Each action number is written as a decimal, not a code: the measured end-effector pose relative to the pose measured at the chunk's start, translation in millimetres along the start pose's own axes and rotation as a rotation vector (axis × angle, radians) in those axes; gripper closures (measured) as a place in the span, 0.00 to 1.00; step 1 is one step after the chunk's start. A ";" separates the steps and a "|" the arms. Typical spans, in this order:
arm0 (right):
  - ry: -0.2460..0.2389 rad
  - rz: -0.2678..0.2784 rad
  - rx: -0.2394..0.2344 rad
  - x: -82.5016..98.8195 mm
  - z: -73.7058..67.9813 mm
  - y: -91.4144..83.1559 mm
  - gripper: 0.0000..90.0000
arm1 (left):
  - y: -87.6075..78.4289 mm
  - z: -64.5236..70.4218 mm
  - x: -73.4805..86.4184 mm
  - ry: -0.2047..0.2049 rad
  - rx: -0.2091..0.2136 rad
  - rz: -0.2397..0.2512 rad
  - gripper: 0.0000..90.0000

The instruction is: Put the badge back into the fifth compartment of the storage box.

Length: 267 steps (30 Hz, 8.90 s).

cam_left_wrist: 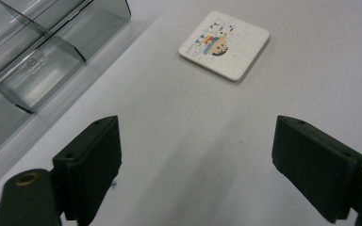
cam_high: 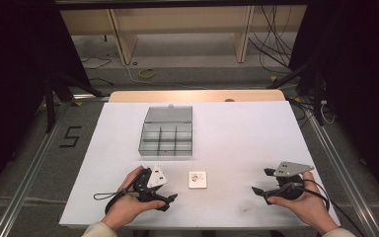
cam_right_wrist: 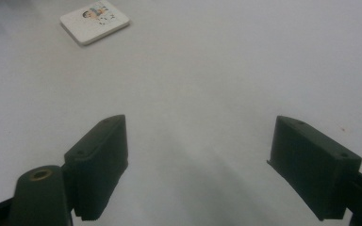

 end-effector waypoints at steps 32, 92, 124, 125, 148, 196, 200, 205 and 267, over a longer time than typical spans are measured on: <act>0.019 -0.009 -0.026 2.1 1.4 4.3 0.23 | 72.0 11.9 -60.6 0.199 0.133 0.002 0.17; 0.018 0.002 -0.028 0.6 1.9 2.2 0.25 | 75.2 9.0 -66.0 -0.013 0.146 -0.115 0.36; 0.019 0.004 -0.028 0.6 2.3 2.6 0.25 | 43.0 -43.4 -87.4 -0.258 -0.123 0.031 0.36; 0.019 0.003 -0.028 0.7 2.3 2.7 0.25 | 41.9 -45.1 -87.3 -0.265 -0.128 0.031 0.36; 0.020 0.001 -0.025 1.1 2.9 2.9 0.25 | 27.5 -83.3 -76.0 -0.380 -0.245 0.030 0.36; 0.024 0.001 -0.024 1.5 2.7 2.6 0.25 | 58.7 -138.2 -34.1 -0.533 -0.331 -0.079 0.34; 0.023 0.001 -0.025 1.4 2.8 2.6 0.25 | 55.8 -139.9 -39.3 -0.534 -0.344 -0.048 0.31; 0.024 0.001 -0.025 1.6 2.7 2.6 0.25 | 51.7 -145.3 -37.5 -0.533 -0.359 -0.037 0.48; 0.028 -0.007 -0.031 3.5 2.2 4.5 0.25 | 29.8 -161.6 -50.5 -0.362 -0.202 -0.030 0.58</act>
Point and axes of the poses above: each handheld gripper's, and its own axes: y roughly forward along the jaws, x roughly out of its underside, z roughly to its right, the point moved 10 cm from there along y, roughly forward along the jaws, and after that the axes turned 10 degrees about y, right-handed, at the moved point
